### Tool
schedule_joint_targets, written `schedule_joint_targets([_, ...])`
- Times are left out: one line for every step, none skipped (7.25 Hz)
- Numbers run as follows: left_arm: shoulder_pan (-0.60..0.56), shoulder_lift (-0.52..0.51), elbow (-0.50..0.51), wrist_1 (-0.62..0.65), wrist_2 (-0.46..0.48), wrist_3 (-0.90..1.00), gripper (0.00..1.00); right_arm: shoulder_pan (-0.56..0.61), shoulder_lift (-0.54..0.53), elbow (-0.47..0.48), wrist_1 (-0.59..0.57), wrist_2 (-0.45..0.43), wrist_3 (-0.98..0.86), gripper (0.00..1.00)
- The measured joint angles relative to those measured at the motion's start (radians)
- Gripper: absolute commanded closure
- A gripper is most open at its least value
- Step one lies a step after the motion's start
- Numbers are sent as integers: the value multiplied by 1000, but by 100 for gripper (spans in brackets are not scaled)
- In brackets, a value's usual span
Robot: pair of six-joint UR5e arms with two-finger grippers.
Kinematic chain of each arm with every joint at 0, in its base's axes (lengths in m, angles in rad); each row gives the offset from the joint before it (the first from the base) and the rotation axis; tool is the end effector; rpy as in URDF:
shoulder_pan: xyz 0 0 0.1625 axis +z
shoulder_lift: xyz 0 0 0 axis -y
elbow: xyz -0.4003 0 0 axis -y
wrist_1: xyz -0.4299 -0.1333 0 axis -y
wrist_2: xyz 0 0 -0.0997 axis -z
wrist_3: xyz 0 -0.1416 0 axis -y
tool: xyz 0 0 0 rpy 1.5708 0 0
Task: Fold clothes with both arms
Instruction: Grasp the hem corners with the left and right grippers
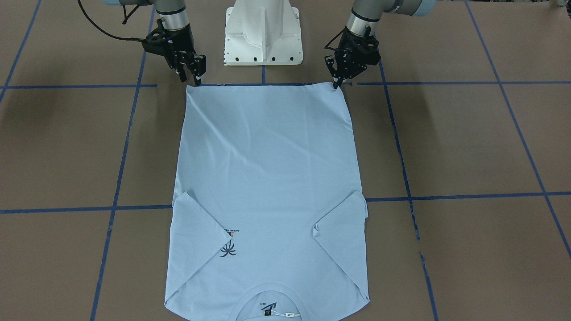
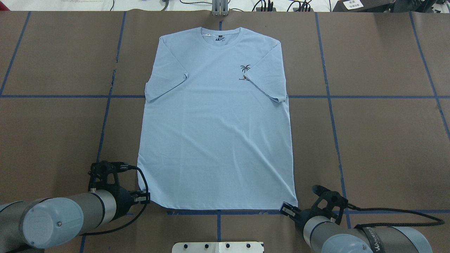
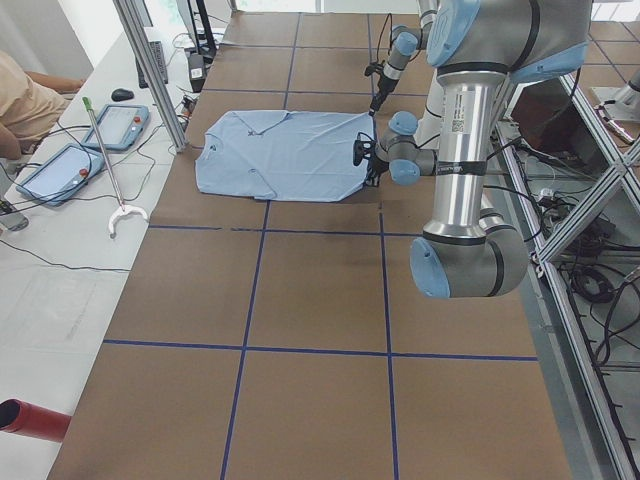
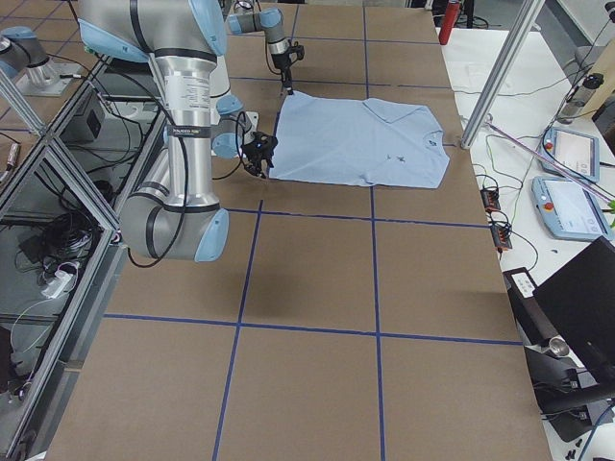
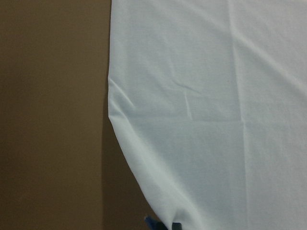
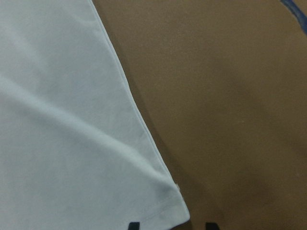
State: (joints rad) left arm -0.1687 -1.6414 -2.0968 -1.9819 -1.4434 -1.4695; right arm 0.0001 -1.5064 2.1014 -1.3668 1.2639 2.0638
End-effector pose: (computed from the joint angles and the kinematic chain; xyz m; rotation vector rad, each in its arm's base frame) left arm 0.5226 -0.2425 0.3109 0.2509 0.9820 -0.1257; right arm -0.5480 -0.1761 0.3437 0.0895 -0.8520 0.5856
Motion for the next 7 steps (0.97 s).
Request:
schedule_joint_targets([1,0,0,0,0,0,100,0,1,-13,0,-1,-1,49])
schedule_joint_targets([1,0,0,0,1,0,100,1,1,-23,0,-1,-5,55])
schedule_joint_targets([1,0,0,0,1,0,100,2,1,-26,1,-1,-7,100])
schedule_joint_targets([1,0,0,0,1,0,100,2,1,-27,0,-1,-8,100])
schedule_joint_targets([1,1,0,0,1,0,100,4,1,-27,0,-2,-8,100])
schedule_joint_targets([1,1,0,0,1,-3,100,9,0,-26,0,-8,-10,100])
schedule_joint_targets([1,2,0,0,1,-8,100,16,-2,-15,-2,-12,-13,100])
